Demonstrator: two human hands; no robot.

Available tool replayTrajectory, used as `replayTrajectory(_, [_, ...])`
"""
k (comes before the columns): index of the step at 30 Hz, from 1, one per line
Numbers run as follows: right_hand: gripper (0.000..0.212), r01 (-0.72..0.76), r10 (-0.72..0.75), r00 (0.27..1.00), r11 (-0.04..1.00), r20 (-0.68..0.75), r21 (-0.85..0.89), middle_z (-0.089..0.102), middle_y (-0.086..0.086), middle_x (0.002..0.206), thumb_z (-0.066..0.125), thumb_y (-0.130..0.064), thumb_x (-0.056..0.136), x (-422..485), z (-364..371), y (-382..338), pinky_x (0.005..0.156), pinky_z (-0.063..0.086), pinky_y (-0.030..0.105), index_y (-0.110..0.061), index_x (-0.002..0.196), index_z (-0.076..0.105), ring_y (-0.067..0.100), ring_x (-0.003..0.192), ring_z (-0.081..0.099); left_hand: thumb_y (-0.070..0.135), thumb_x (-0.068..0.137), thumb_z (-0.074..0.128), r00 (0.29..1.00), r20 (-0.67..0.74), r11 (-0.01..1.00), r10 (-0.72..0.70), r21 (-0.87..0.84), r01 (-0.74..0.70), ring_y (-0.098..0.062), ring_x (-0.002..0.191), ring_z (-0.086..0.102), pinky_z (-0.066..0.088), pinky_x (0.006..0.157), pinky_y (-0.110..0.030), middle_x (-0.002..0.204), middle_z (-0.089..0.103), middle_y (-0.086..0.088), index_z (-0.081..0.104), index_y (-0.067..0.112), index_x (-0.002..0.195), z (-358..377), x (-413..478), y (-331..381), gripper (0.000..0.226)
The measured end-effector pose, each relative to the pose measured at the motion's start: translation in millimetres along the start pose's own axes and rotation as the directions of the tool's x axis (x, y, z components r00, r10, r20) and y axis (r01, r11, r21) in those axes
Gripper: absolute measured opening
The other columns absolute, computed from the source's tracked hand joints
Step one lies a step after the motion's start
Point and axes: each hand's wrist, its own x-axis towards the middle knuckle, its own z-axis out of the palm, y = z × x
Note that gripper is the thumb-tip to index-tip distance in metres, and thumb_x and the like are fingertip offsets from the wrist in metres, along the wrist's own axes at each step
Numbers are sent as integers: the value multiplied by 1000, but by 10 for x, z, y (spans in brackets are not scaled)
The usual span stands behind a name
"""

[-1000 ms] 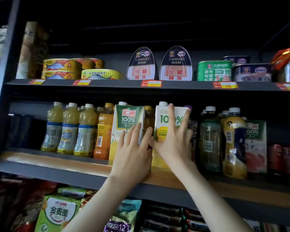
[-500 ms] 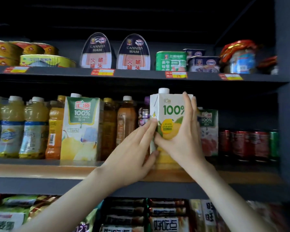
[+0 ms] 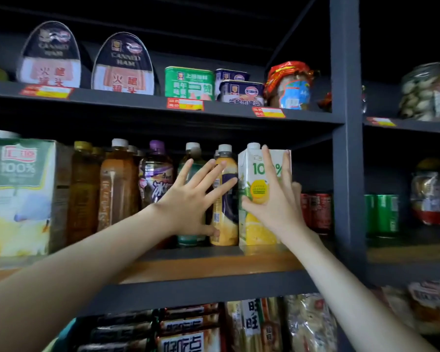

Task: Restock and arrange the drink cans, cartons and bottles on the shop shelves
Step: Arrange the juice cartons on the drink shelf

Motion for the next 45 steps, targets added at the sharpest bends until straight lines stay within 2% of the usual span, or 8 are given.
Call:
replayTrajectory(3, [105, -53, 54, 997, 998, 61, -24, -26, -3, 159, 66, -42, 82, 114, 88, 118, 103, 33, 47, -57, 142, -18, 43, 135, 21, 87, 75, 34, 990, 140, 999, 17, 47, -23, -29, 137, -36, -21, 109, -56, 144, -44, -11, -39, 26, 138, 72, 99, 22, 114])
replayTrajectory(9, [111, -133, 157, 920, 987, 359, -91, -43, -3, 150, 67, -46, 84, 434, 90, 158, 106, 29, 47, -50, 142, -27, 47, 137, 10, 82, 79, 40, 955, 295, 1000, -17, -17, 23, -28, 138, -39, -24, 108, -54, 128, -59, -8, -31, 20, 146, 139, 138, 107, 116])
replayTrajectory(18, [144, -85, 159, 882, 980, 444, -183, -59, -7, 135, 85, -44, 67, 233, -54, 172, 109, 32, 52, -44, 136, -41, 46, 143, -3, 77, 84, 38, 965, 256, 997, -51, 75, 33, -29, 135, -40, -24, 106, -54, 132, -56, -13, -41, 22, 134, 142, 122, 147, 108])
replayTrajectory(22, [143, -92, 181, 866, 974, 467, -207, -59, -2, 136, 85, -41, 70, 221, -27, 126, 104, 38, 49, -44, 135, -43, 51, 140, 8, 75, 87, 36, 972, 230, 995, -45, 97, 23, -29, 132, -40, -22, 107, -52, 131, -56, -12, -47, 25, 128, 123, 96, 125, 105])
replayTrajectory(27, [142, -154, 175, 855, 985, 488, -82, -57, -13, 136, 86, -31, 71, 268, -13, 253, 112, 23, 57, -52, 133, -40, 49, 144, -8, 71, 90, 35, 966, 257, 995, -26, 98, 1, -28, 130, -40, -23, 105, -54, 130, -55, -11, -39, 26, 135, 115, 127, 149, 98])
replayTrajectory(32, [143, -214, 224, 868, 974, 443, -73, -53, -12, 141, 85, -24, 72, 340, 165, 267, 110, 27, 57, -48, 134, -41, 47, 144, -5, 69, 92, 33, 964, 264, 996, -31, 94, 6, -26, 130, -40, -21, 108, -54, 136, -49, -12, -37, 25, 135, 96, 115, 145, 93])
replayTrajectory(38, [138, -236, 278, 834, 960, 476, -148, -56, -8, 139, 83, -28, 74, 481, 360, 269, 113, 20, 59, -49, 135, -40, 45, 145, -10, 64, 94, 37, 974, 227, 997, -28, 73, 11, -25, 130, -38, -23, 107, -52, 138, -47, -12, -36, 26, 135, 136, 94, 146, 92])
replayTrajectory(45, [135, -215, 292, 838, 953, 461, -213, -57, -4, 138, 81, -34, 76, 516, 495, 319, 109, 31, 51, -45, 137, -38, 44, 144, -3, 60, 94, 42, 982, 184, 998, -34, 55, 24, -28, 131, -37, -22, 107, -53, 129, -53, -12, -37, 26, 134, 179, 96, 178, 95])
